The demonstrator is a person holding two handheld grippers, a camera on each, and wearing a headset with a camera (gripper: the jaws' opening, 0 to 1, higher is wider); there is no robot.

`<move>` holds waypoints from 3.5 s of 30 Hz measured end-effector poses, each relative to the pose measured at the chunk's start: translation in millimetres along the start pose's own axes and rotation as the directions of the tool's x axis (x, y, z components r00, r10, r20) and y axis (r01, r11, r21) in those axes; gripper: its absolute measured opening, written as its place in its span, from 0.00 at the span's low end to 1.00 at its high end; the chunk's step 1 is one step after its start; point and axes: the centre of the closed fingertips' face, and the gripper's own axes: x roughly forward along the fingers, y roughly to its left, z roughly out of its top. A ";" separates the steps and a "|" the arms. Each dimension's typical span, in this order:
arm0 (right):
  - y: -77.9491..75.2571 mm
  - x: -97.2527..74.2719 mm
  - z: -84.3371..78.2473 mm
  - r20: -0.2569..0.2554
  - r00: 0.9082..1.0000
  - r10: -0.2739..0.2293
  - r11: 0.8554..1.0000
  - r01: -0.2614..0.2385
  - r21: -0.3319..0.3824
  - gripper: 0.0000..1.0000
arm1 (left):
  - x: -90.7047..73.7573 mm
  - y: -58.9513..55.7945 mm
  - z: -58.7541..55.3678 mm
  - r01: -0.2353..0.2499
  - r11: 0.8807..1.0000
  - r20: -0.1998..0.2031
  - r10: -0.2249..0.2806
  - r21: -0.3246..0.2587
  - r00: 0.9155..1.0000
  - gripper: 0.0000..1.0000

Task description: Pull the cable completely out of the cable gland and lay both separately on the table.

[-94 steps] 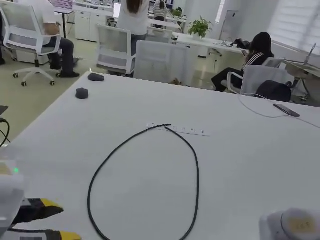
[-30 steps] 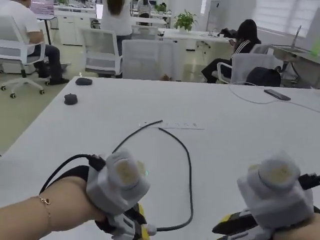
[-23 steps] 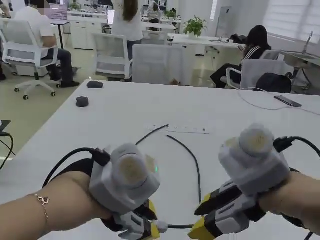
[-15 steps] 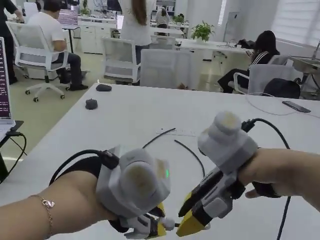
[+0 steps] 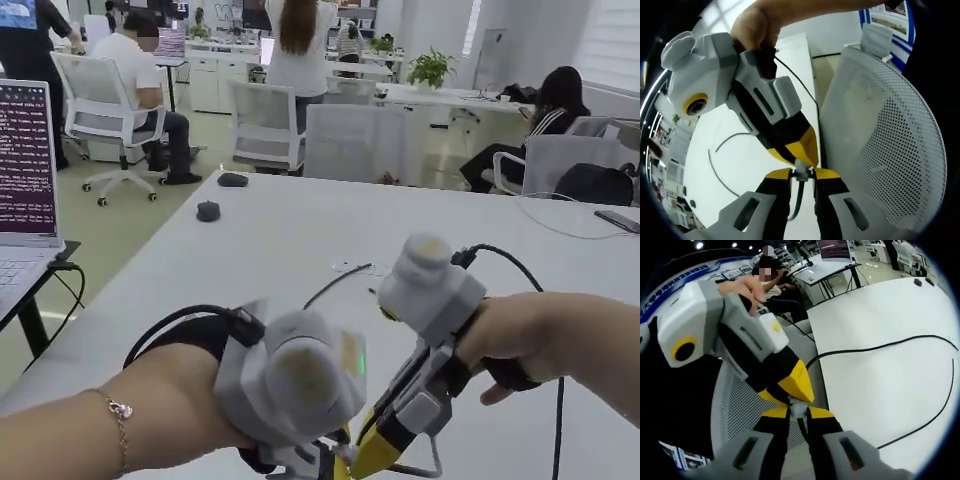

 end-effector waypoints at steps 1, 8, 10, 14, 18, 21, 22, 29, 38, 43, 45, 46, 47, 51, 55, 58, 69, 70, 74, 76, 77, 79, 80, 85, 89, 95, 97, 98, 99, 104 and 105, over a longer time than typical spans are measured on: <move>-1.0 0.4 -1.7 -0.006 1.000 -0.015 1.000 0.015 -0.016 0.12 | 2.0 -0.2 -0.5 0.008 1.000 0.005 -0.008 -0.012 1.000 0.16; -12.3 4.5 -1.8 0.015 0.987 -0.161 0.986 0.161 -0.050 0.11 | 11.1 3.0 -10.1 0.070 0.989 0.026 -0.067 -0.129 0.997 0.16; -8.9 8.8 -4.7 0.002 0.982 -0.187 0.979 0.187 -0.079 0.11 | 14.7 -3.8 -11.5 0.135 0.973 0.043 -0.129 -0.186 0.991 0.16; -12.7 12.8 -6.3 -0.003 0.958 -0.286 0.946 0.282 -0.161 0.10 | 18.5 -3.5 -14.3 0.160 0.972 0.025 -0.159 -0.172 0.987 0.15; -17.4 12.3 -7.2 -0.013 0.922 -0.388 0.886 0.369 -0.280 0.10 | 21.8 -1.9 -15.4 0.194 0.956 0.010 -0.197 -0.220 0.980 0.15; -22.7 11.8 -6.7 0.008 0.884 -0.467 0.830 0.442 -0.341 0.10 | 21.8 0.1 -18.5 0.221 0.932 0.019 -0.225 -0.287 0.974 0.15; -23.4 10.8 -6.7 0.008 0.874 -0.486 0.806 0.452 -0.382 0.10 | 22.3 1.2 -18.4 0.230 0.924 0.028 -0.233 -0.306 0.972 0.15; -22.9 3.4 -1.0 0.114 0.800 -0.589 0.627 0.541 -0.561 0.11 | 17.7 7.5 -12.1 0.338 0.805 0.166 -0.295 -0.487 0.941 0.16; -21.1 -9.5 0.9 0.116 0.878 -0.465 0.803 0.473 -0.363 0.22 | 11.1 10.7 -10.8 0.261 0.890 0.122 -0.232 -0.373 0.965 0.16; -17.8 -14.8 5.5 0.118 0.939 -0.322 0.907 0.342 -0.247 0.26 | 6.2 9.5 -7.0 0.147 0.982 0.039 -0.143 -0.115 0.989 0.16; -13.5 -13.0 14.5 0.179 0.956 -0.234 0.954 0.262 -0.149 0.22 | 4.1 11.3 -5.3 0.103 0.993 0.022 -0.102 -0.049 0.995 0.16; -12.5 -13.4 15.6 0.194 0.958 -0.214 0.962 0.241 -0.129 0.20 | 3.2 11.8 -4.1 0.090 0.996 0.019 -0.089 -0.019 0.996 0.16; -14.1 -12.9 17.6 0.208 0.958 -0.196 0.966 0.226 -0.129 0.20 | 1.7 13.1 -2.4 0.073 0.997 0.018 -0.073 0.015 0.997 0.16; -17.1 -11.2 12.8 0.190 0.968 -0.163 0.980 0.181 -0.081 0.16 | -0.9 15.7 -0.7 0.037 0.997 0.003 -0.037 0.065 0.999 0.16; -15.1 -9.2 11.3 0.185 0.968 -0.168 0.979 0.186 -0.083 0.12 | -0.3 16.3 -2.4 0.052 0.998 0.005 -0.052 0.047 0.999 0.16; -14.9 -8.1 9.4 0.172 0.964 -0.203 0.967 0.225 -0.123 0.11 | 0.8 14.8 -3.2 0.072 0.997 0.014 -0.072 0.005 0.997 0.16; -13.4 -12.0 10.4 0.123 0.862 -0.492 0.732 0.486 -0.477 0.11 | -1.9 15.5 -1.1 0.209 0.927 0.105 -0.185 -0.312 0.977 0.16; -12.9 -11.5 9.8 0.121 0.861 -0.495 0.724 0.485 -0.491 0.11 | -1.8 14.8 -1.0 0.226 0.910 0.115 -0.198 -0.347 0.973 0.16; -18.3 -20.2 11.7 0.166 0.834 -0.527 0.737 0.545 -0.399 0.18 | -0.1 28.9 -4.0 0.127 0.941 0.114 -0.096 -0.314 0.989 0.16; -18.8 -26.6 8.8 0.190 0.825 -0.532 0.739 0.562 -0.372 0.21 | -3.7 32.5 -6.5 0.047 0.966 0.089 -0.025 -0.256 0.996 0.16; -21.0 -28.7 8.5 0.202 0.814 -0.544 0.739 0.579 -0.343 0.21 | -5.0 32.8 -3.7 0.025 0.969 0.103 0.000 -0.246 0.995 0.16; -24.0 -30.4 7.4 0.220 0.801 -0.557 0.731 0.598 -0.329 0.20 | -7.6 28.9 0.5 0.014 0.971 0.120 0.015 -0.238 0.993 0.16; -24.8 -30.8 7.9 0.228 0.795 -0.562 0.727 0.606 -0.322 0.16 | -8.6 25.9 4.0 0.008 0.974 0.132 0.023 -0.225 0.991 0.16; -24.5 -25.9 -0.7 0.233 0.782 -0.578 0.718 0.623 -0.312 0.04 | -6.6 20.4 -3.6 -0.025 0.975 0.094 0.047 -0.220 0.994 0.16; -31.1 -28.0 -18.9 0.217 0.772 -0.597 0.715 0.635 -0.291 0.03 | -6.4 19.9 -21.8 -0.046 0.978 0.036 0.055 -0.205 0.998 0.16; -51.9 -42.1 -58.3 0.142 0.732 -0.666 0.694 0.678 -0.242 0.03 | -9.3 19.2 -40.5 -0.046 0.975 -0.010 0.045 -0.216 0.999 0.16; -58.4 -46.6 -69.0 0.132 0.726 -0.675 0.697 0.686 -0.209 0.03 | -9.5 18.4 -40.4 -0.042 0.973 -0.007 0.042 -0.226 0.999 0.16; -62.8 -49.3 -74.6 0.125 0.720 -0.682 0.695 0.692 -0.193 0.04 | -9.3 17.8 -41.0 -0.042 0.973 -0.009 0.041 -0.227 0.999 0.16; -66.3 -51.4 -79.2 0.113 0.712 -0.693 0.691 0.701 -0.179 0.04 | -9.2 17.5 -41.7 -0.043 0.973 -0.013 0.041 -0.226 0.999 0.16; -73.2 -53.1 -93.2 0.031 0.708 -0.705 0.700 0.703 -0.122 0.15 | -8.1 16.0 -35.3 -0.040 0.972 -0.005 0.040 -0.233 0.999 0.16; -69.4 -51.2 -88.4 0.033 0.710 -0.703 0.700 0.700 -0.142 0.19 | -8.2 16.3 -34.2 -0.045 0.973 -0.008 0.044 -0.227 0.999 0.16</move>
